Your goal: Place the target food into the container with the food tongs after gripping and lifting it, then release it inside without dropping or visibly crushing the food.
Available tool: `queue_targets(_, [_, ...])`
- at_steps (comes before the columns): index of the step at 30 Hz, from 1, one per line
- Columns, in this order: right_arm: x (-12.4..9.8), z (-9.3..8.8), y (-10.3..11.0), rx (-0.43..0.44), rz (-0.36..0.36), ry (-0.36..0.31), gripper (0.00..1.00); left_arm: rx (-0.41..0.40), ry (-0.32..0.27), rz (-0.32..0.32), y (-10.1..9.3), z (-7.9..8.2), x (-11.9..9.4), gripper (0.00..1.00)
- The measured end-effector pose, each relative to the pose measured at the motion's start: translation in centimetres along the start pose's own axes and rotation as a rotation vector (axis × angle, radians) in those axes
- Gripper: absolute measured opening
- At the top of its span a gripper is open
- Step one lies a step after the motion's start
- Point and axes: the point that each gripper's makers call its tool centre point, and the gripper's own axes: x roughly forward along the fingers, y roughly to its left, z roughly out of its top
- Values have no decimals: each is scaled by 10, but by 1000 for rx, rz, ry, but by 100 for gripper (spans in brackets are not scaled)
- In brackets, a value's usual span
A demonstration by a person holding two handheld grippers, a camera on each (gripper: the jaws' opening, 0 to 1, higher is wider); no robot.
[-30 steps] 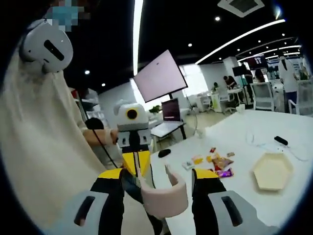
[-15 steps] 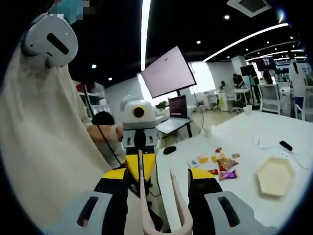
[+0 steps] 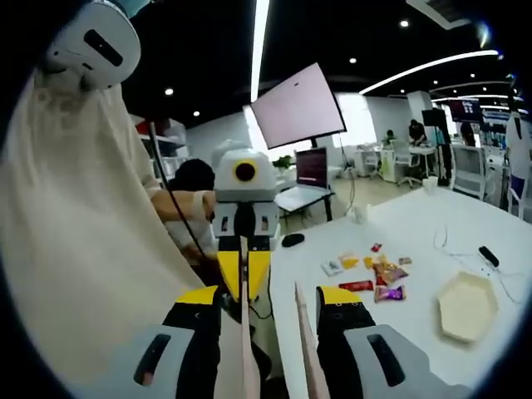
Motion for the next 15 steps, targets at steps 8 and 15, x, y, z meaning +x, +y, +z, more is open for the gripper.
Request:
queue_targets(8, [1, 2, 0, 4, 2, -8, 44, -2, -45, -5, -3, 6, -2, 0])
queue_targets(15, [4, 6, 4, 17, 12, -28, 42, -11, -91, -10, -4, 15, -4, 0])
